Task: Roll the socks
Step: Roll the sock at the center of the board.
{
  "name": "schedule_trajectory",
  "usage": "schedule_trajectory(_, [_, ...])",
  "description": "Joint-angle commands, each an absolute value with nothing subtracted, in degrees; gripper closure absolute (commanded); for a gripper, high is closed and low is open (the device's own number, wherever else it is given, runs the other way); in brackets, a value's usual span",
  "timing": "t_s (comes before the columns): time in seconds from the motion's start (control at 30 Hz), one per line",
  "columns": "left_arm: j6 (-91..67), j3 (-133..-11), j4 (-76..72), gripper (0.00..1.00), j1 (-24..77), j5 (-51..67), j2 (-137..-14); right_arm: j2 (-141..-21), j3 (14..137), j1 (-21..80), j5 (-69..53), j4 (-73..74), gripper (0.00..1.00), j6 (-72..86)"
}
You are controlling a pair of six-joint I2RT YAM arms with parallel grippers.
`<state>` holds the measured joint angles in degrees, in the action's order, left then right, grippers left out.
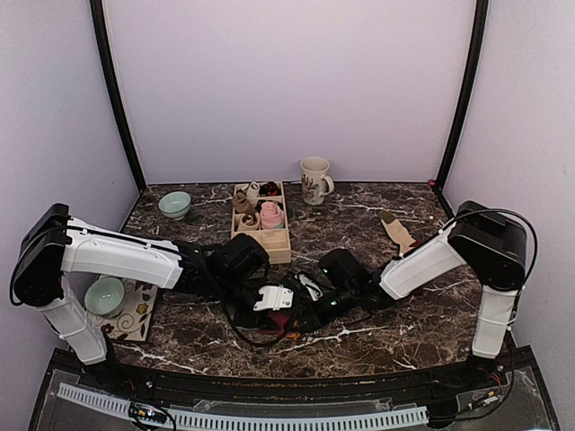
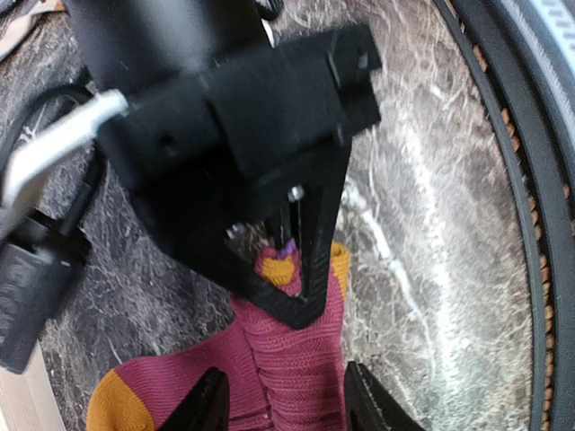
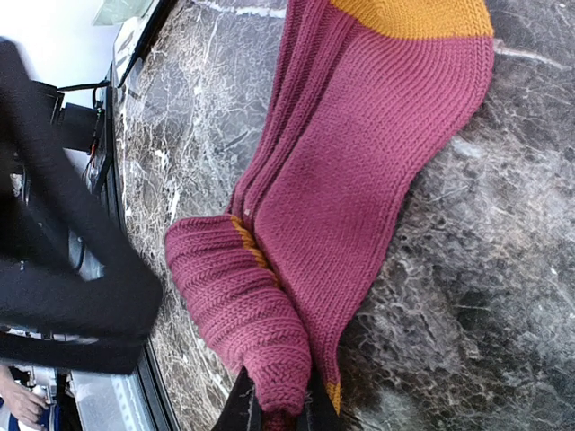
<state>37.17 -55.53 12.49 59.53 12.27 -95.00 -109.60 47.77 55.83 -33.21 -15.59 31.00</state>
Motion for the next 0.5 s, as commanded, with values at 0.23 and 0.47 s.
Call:
schedule_trajectory(0.23, [37.16, -50.52, 10.51, 0.61, 59.85, 13.60, -93.05, -114.88, 43.59, 56.45, -29.31, -0.51, 1.00, 32.75])
schedule_trajectory(0.47, [36.43, -50.03, 4.69, 0.69, 59.77, 7.06, -95.68, -114.55, 43.39, 56.43, -29.44, -0.92, 1.00, 32.85])
